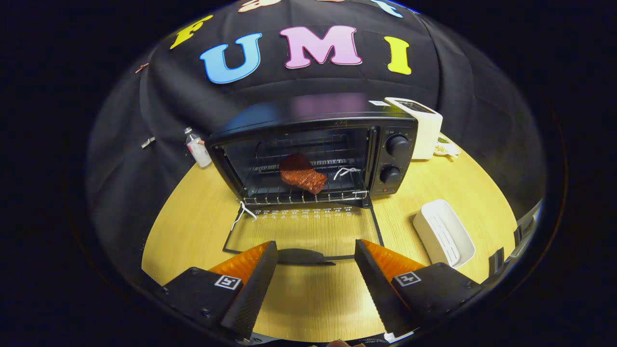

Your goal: Open the toaster oven, put the food inside, and close the toaster oven door.

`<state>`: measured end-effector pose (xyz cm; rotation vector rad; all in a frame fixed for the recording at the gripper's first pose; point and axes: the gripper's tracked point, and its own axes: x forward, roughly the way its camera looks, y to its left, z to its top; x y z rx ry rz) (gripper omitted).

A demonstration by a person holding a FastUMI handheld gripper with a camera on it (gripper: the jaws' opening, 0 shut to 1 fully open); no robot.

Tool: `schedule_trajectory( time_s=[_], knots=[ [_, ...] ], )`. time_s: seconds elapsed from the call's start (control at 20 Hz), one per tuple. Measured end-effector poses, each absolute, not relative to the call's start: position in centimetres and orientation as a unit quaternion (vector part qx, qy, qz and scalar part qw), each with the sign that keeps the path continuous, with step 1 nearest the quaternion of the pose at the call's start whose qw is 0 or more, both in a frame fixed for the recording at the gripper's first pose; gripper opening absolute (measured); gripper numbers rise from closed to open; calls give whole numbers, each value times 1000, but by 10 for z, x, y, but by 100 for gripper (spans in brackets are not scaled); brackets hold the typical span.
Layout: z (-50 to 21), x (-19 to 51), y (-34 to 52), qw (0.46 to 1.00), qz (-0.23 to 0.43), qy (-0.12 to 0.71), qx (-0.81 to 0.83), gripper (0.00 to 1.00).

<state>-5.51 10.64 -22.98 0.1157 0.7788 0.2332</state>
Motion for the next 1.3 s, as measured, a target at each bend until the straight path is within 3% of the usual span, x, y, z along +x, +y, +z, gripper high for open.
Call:
schedule_trajectory(
  time_s=[0.55,1.3],
  knots=[
    [-303,-94,118,860,107,499,-25,99],
    [-332,-70,138,849,60,525,1,99]
  ],
)
